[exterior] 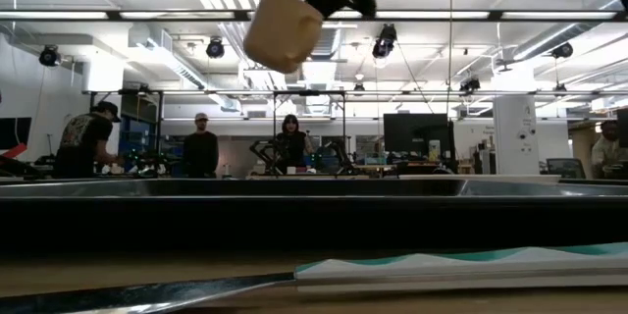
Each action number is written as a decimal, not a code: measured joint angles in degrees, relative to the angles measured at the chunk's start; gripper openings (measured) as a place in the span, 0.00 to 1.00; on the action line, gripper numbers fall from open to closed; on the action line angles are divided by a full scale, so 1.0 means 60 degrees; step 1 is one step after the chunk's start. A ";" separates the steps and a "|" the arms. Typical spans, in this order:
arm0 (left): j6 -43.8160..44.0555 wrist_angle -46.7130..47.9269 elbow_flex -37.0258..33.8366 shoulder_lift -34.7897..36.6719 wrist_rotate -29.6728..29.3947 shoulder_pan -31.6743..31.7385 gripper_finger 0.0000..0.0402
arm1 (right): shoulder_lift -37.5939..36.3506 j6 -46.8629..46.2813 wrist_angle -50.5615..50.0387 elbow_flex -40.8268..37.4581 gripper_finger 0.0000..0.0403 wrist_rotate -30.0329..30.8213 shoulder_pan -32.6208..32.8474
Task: Set up tray
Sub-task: Put the mug on the tray
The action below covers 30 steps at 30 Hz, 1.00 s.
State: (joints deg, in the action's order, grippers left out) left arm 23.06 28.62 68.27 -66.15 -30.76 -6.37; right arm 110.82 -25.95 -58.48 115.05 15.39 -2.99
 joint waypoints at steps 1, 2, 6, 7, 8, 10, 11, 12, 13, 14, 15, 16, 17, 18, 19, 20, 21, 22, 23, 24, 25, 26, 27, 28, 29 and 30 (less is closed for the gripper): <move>0.0019 0.0643 0.0255 -0.0135 -0.0004 0.0000 0.35 | 0.0218 0.0180 -0.0194 0.0390 0.02 0.0076 0.0021; 0.0025 0.1245 0.0508 -0.0273 -0.0004 0.0000 0.35 | 0.0435 0.0364 -0.0464 0.0778 0.02 0.0158 0.0033; 0.0174 0.3105 0.1540 -0.0819 -0.0441 -0.0004 0.35 | 0.1158 0.0744 -0.1444 0.2026 0.02 0.0190 0.0037; 0.0209 0.3413 0.1772 -0.0948 -0.0661 -0.0004 0.35 | 0.1269 0.0788 -0.1575 0.2275 0.02 0.0190 0.0033; 0.0245 0.3584 0.1960 -0.1075 -0.0875 -0.0007 0.35 | 0.1387 0.0803 -0.1654 0.2506 0.02 0.0197 0.0039; 0.0282 0.3628 0.2247 -0.1322 -0.1056 0.0007 0.35 | 0.1582 0.0852 -0.1688 0.2920 0.02 0.0212 0.0048; 0.0289 0.3628 0.2375 -0.1455 -0.1072 0.0007 0.35 | 0.1689 0.0893 -0.1668 0.3079 0.02 0.0212 0.0052; 0.0368 0.3627 0.2482 -0.1607 -0.1127 0.0007 0.35 | 0.1772 0.0901 -0.1669 0.3212 0.02 0.0216 0.0059; 0.0472 0.3647 0.2563 -0.1736 -0.1198 0.0007 0.35 | 0.1847 0.0923 -0.1690 0.3306 0.02 0.0212 0.0059; 0.0556 0.3725 0.2614 -0.1870 -0.1230 0.0007 0.35 | 0.1883 0.0964 -0.1712 0.3329 0.02 0.0215 0.0059; 0.0670 0.3885 0.2644 -0.1991 -0.1242 0.0005 0.35 | 0.1892 0.0970 -0.1762 0.3321 0.02 0.0235 0.0059; 0.0846 0.4023 0.2652 -0.2078 -0.1248 0.0004 0.35 | 0.1881 0.0970 -0.1819 0.3296 0.02 0.0299 0.0059; 0.1021 0.4126 0.2649 -0.2137 -0.1249 0.0004 0.35 | 0.1858 0.0973 -0.1880 0.3289 0.02 0.0424 0.0059; 0.1174 0.4166 0.2619 -0.2174 -0.1256 0.0004 0.35 | 0.1829 0.0972 -0.1881 0.3290 0.02 0.0492 0.0059; 0.1318 0.4183 0.2585 -0.2182 -0.1282 0.0004 0.35 | 0.1788 0.0978 -0.1870 0.3315 0.02 0.0507 0.0055; 0.1360 0.4136 0.2562 -0.2182 -0.1332 0.0000 0.35 | 0.1766 0.1034 -0.1869 0.3322 0.02 0.0529 0.0048; 0.1447 0.4113 0.2540 -0.2182 -0.1402 0.0000 0.35 | 0.1754 0.1044 -0.1863 0.3322 0.02 0.0529 0.0045; 0.1539 0.4135 0.2529 -0.2178 -0.1470 0.0000 0.35 | 0.1753 0.1045 -0.1864 0.3322 0.02 0.0530 0.0044; 0.1584 0.4157 0.2523 -0.2178 -0.1491 0.0000 0.35 | 0.1753 0.1049 -0.1876 0.3322 0.02 0.0510 0.0044; 0.1629 0.4164 0.2516 -0.2178 -0.1527 0.0000 0.35 | 0.1753 0.1057 -0.1878 0.3322 0.02 0.0500 0.0044; 0.1695 0.4170 0.2514 -0.2178 -0.1559 0.0000 0.35 | 0.1753 0.1067 -0.1868 0.3322 0.02 0.0500 0.0044; 0.1718 0.4165 0.2514 -0.2175 -0.1574 0.0000 0.35 | 0.1753 0.1086 -0.1845 0.3322 0.02 0.0501 0.0044; 0.1712 0.4173 0.2514 -0.2177 -0.1578 0.0000 0.35 | 0.1753 0.1126 -0.1799 0.3322 0.02 0.0508 0.0044; 0.1656 0.4203 0.2514 -0.2194 -0.1588 0.0000 0.35 | 0.1753 0.1156 -0.1782 0.3322 0.02 0.0530 0.0044; 0.1530 0.4250 0.2514 -0.2204 -0.1557 0.0000 0.35 | 0.1753 0.1226 -0.1780 0.3322 0.02 0.0578 0.0044; 0.1447 0.4293 0.2510 -0.2218 -0.1475 -0.0020 0.35 | 0.1753 0.1335 -0.1796 0.3322 0.02 0.0632 0.0048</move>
State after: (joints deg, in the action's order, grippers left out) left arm 31.74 54.38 83.33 -79.46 -39.61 -6.49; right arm 121.34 -17.94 -69.25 134.98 19.19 -2.70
